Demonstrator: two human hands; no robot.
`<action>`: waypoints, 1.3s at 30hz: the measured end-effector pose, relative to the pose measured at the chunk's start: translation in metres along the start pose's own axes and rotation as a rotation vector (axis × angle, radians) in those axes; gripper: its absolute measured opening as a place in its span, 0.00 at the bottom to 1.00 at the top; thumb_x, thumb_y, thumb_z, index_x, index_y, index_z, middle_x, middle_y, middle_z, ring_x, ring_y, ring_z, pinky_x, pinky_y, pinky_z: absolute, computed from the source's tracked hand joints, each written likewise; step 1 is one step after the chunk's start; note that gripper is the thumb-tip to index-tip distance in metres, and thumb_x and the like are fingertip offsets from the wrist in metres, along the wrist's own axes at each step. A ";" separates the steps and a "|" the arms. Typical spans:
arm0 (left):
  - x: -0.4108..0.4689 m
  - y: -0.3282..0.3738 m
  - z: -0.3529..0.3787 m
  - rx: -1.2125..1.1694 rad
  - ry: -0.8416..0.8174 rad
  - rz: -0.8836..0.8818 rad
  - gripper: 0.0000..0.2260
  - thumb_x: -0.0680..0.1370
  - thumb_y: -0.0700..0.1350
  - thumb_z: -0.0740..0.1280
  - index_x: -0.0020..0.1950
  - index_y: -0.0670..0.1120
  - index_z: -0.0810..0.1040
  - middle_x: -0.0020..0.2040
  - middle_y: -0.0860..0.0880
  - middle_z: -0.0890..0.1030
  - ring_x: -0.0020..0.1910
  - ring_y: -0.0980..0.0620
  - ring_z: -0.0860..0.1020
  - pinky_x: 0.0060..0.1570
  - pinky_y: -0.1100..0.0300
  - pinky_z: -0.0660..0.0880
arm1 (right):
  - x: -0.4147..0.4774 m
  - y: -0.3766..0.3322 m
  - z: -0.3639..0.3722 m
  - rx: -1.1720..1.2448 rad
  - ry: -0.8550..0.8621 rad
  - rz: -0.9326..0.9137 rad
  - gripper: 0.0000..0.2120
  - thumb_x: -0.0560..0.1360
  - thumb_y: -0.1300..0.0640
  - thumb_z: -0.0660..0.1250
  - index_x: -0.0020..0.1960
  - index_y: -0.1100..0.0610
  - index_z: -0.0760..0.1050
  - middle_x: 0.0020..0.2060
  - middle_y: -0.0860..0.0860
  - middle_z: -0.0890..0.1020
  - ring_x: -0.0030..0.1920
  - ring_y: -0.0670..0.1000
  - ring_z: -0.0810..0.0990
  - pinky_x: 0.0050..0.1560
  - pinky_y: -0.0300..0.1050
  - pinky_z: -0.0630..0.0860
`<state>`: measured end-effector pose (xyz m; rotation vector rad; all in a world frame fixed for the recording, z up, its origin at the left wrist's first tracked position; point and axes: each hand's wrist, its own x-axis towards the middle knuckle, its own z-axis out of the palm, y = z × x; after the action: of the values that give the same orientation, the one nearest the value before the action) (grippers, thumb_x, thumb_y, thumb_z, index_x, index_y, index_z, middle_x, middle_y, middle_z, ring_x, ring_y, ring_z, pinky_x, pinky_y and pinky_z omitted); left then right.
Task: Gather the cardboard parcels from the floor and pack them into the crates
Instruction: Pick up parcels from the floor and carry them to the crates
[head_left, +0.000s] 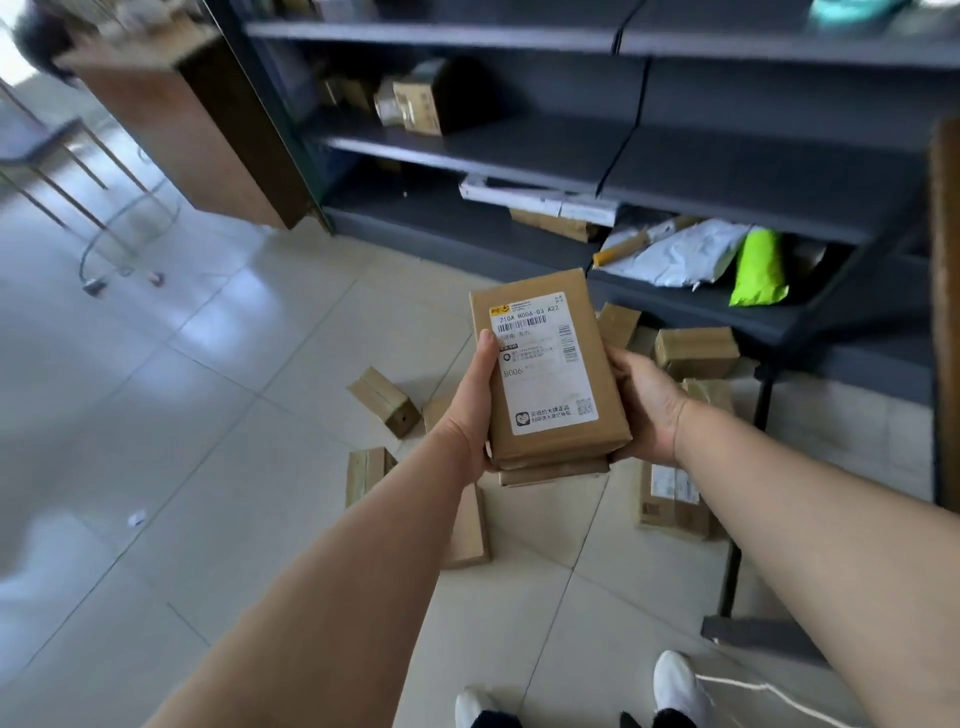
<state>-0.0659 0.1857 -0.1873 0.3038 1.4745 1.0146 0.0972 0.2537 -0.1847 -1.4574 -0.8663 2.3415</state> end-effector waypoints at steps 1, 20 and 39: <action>-0.013 0.013 0.007 0.015 0.007 0.008 0.31 0.74 0.74 0.53 0.57 0.53 0.82 0.51 0.45 0.86 0.52 0.42 0.84 0.60 0.42 0.76 | -0.013 -0.011 0.002 -0.003 -0.004 -0.009 0.30 0.70 0.29 0.60 0.53 0.51 0.84 0.53 0.56 0.85 0.55 0.59 0.82 0.59 0.57 0.72; -0.221 0.102 0.106 0.318 -0.193 0.177 0.30 0.72 0.75 0.57 0.52 0.52 0.82 0.43 0.45 0.87 0.49 0.40 0.83 0.58 0.39 0.73 | -0.268 -0.032 0.013 0.080 0.263 -0.311 0.38 0.68 0.22 0.54 0.53 0.52 0.83 0.49 0.59 0.86 0.54 0.61 0.81 0.62 0.61 0.72; -0.405 0.003 0.298 0.670 -0.799 0.186 0.33 0.69 0.77 0.58 0.57 0.53 0.78 0.54 0.44 0.83 0.54 0.38 0.79 0.60 0.30 0.69 | -0.538 0.107 -0.089 0.379 0.856 -0.530 0.47 0.54 0.16 0.59 0.57 0.49 0.81 0.56 0.59 0.82 0.58 0.65 0.77 0.61 0.75 0.64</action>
<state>0.2866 0.0192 0.1299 1.1953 0.9979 0.4017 0.4377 -0.0677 0.1146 -1.5801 -0.4440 1.2183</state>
